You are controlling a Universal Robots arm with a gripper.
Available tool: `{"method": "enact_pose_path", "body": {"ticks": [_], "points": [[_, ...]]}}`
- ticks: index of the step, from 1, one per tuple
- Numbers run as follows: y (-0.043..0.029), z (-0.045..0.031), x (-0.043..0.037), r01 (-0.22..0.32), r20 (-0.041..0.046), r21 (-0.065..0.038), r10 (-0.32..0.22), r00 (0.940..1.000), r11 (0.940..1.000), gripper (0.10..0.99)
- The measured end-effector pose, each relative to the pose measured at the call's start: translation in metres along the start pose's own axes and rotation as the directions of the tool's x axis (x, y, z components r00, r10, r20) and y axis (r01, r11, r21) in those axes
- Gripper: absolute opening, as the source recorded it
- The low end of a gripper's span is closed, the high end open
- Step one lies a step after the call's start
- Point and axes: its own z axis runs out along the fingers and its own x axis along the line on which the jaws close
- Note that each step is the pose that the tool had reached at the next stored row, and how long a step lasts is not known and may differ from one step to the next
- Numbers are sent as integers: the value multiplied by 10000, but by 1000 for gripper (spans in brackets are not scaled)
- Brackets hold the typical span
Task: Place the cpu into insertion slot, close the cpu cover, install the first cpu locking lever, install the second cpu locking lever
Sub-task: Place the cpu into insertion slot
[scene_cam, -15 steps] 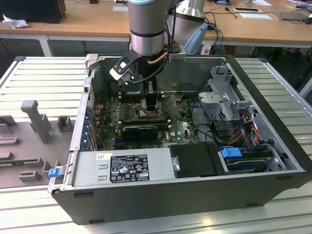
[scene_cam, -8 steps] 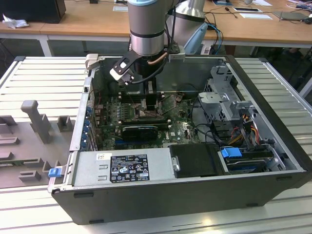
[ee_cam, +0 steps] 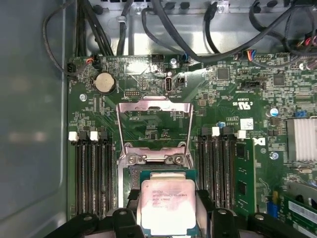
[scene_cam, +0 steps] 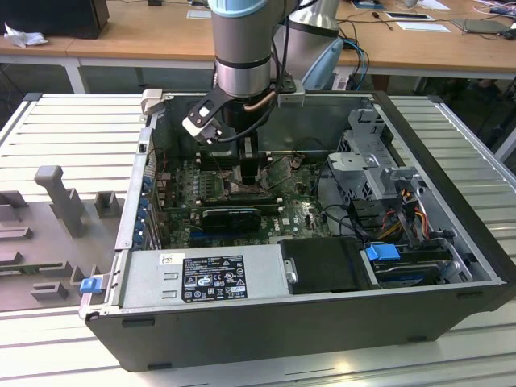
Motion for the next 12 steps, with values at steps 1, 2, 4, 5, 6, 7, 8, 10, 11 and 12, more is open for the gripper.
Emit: {"method": "enact_pose_path", "body": {"ticks": [1, 2, 4, 5, 6, 7, 8, 10, 11, 12], "points": [[-4, 18, 0, 1, -1, 0, -1, 10000, 10000, 525], [-14, 45, -1, 21, -10, 1, -21, 10000, 10000, 525], [-37, 74, -2, 39, -37, 1, -39, 10000, 10000, 525], [-37, 84, -1, 41, -38, 1, -41, 10000, 10000, 525], [-39, 93, -1, 40, -37, 1, -40, 10000, 10000, 525], [-42, 109, -1, 39, -37, 1, -39, 10000, 10000, 525], [-45, 123, -1, 38, -37, 1, -38, 10000, 10000, 525], [-54, 158, -2, 39, -38, 2, -39, 10000, 10000, 525], [-57, 192, 0, 38, -39, 1, -38, 10000, 10000, 525], [-59, 221, 13, 38, -38, 3, -38, 10000, 10000, 525]]}}
